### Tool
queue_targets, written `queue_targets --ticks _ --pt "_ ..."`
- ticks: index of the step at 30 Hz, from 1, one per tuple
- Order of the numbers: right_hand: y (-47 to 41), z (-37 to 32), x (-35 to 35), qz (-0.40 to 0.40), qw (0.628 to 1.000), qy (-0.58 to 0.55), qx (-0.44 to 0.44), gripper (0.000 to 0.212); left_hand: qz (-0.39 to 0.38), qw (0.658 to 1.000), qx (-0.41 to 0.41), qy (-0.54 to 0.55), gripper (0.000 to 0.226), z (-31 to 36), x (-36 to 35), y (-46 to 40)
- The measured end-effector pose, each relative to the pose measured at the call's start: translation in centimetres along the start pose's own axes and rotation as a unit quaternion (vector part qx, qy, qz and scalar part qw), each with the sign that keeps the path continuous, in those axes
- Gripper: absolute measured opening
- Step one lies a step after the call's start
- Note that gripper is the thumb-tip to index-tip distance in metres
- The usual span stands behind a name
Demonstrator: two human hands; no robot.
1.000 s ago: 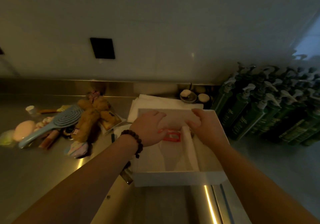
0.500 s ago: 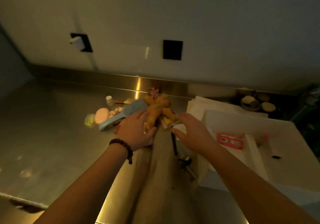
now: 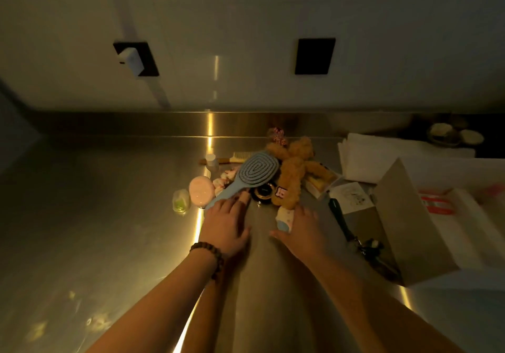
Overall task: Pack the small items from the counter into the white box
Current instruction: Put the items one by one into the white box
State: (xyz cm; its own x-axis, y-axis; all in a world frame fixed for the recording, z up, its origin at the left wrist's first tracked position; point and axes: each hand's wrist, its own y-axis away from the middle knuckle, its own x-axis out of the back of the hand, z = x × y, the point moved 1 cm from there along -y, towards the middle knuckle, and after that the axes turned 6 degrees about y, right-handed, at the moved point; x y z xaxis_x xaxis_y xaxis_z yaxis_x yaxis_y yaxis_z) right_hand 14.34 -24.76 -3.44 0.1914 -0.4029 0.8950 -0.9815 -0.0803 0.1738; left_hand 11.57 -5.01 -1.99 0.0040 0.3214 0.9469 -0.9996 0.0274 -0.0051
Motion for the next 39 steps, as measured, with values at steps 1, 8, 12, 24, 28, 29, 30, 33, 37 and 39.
queue_targets --ticks 1,8,12,24,28,29,30,33,37,39 --pt "-0.1 0.0 -0.2 0.018 1.000 0.012 0.000 0.090 -0.002 1.000 -0.011 0.003 0.074 0.2 -0.3 -0.3" --pt "0.4 1.4 0.5 0.016 1.000 -0.014 0.017 0.072 0.003 0.995 0.045 0.089 0.052 1.5 -2.1 -3.2" --pt "0.9 1.8 3.3 0.048 0.996 -0.049 0.049 0.069 0.013 0.989 0.051 0.136 0.048 2.1 -2.2 -3.5" --pt "3.3 3.5 14.8 0.179 0.978 -0.051 0.095 0.076 0.118 0.947 -0.075 0.288 0.025 12.1 5.0 -4.6" --pt "3.2 8.8 20.8 0.272 0.960 -0.044 0.046 0.083 0.093 0.926 -0.115 0.346 0.030 18.7 6.0 -5.1" --pt "3.0 10.8 22.2 0.289 0.957 -0.028 0.028 0.082 0.092 0.930 -0.122 0.335 0.032 20.3 6.0 -5.2" --pt "2.7 12.7 23.2 0.292 0.956 -0.016 0.009 0.082 0.092 0.933 -0.130 0.322 0.033 21.4 6.0 -5.4" --pt "1.8 18.9 25.1 0.228 0.973 -0.005 -0.034 0.082 0.100 0.928 -0.152 0.325 0.031 25.9 5.9 -6.4" --pt "-1.1 24.7 24.2 0.050 0.996 0.080 0.000 0.090 0.104 0.915 -0.152 0.358 0.031 32.2 4.9 -8.4" --pt "-2.4 26.4 23.5 -0.018 0.992 0.122 0.028 0.091 0.109 0.917 -0.137 0.358 0.031 34.2 3.8 -9.3"
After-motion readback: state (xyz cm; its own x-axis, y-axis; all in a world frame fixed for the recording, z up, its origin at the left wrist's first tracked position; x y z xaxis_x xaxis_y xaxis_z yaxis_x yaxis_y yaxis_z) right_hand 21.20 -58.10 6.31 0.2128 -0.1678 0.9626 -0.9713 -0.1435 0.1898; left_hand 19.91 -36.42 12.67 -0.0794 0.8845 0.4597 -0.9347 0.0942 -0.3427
